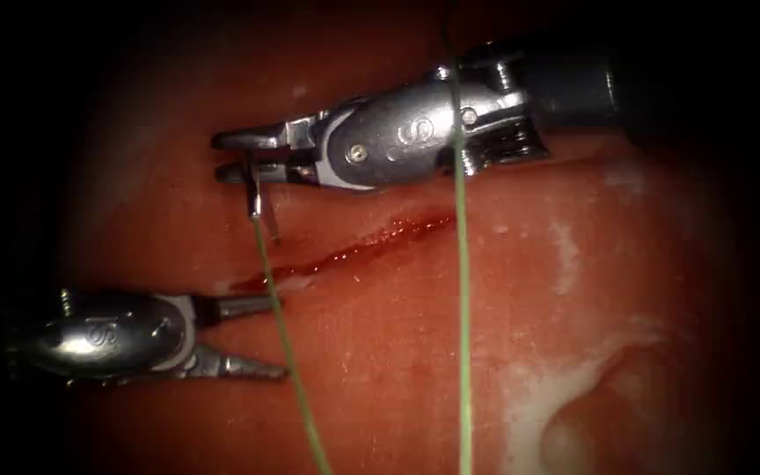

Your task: Wound Closure

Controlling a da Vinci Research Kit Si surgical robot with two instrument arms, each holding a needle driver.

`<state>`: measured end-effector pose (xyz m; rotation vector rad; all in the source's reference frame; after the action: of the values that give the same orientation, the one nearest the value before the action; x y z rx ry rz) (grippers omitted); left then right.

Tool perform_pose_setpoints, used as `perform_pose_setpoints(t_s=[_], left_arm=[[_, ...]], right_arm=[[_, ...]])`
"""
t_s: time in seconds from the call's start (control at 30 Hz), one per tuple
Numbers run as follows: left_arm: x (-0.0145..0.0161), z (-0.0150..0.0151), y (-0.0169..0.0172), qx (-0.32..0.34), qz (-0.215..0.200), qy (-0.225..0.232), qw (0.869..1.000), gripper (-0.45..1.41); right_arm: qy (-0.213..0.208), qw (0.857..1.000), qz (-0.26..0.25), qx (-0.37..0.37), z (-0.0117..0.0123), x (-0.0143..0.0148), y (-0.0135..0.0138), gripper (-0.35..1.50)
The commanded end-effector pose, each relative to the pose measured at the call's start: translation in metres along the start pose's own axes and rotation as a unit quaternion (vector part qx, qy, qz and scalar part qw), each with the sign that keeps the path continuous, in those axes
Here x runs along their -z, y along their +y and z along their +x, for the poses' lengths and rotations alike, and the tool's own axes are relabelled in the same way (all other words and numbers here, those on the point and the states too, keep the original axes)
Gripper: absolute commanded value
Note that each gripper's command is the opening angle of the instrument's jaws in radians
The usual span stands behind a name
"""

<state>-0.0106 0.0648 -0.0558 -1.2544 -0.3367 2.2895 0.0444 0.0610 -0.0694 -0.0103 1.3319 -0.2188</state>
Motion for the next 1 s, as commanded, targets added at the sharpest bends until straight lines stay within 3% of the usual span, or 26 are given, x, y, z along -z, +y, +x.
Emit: perform_pose_setpoints(t_s=[0.03, 1.0], left_arm=[[-0.0007, -0.0003, 0.0003, 0.002, -0.001, 0.000, 1.000, 0.61], [-0.0008, -0.0007, 0.0004, 0.003, 0.000, -0.005, 1.000, 0.61]], right_arm=[[-0.001, 1.000, 0.002, -0.001, -0.0001, -0.0008, -0.0002, -0.35], [-0.020, 0.997, 0.071, -0.035, -0.0028, -0.0005, -0.0068, -0.35]])
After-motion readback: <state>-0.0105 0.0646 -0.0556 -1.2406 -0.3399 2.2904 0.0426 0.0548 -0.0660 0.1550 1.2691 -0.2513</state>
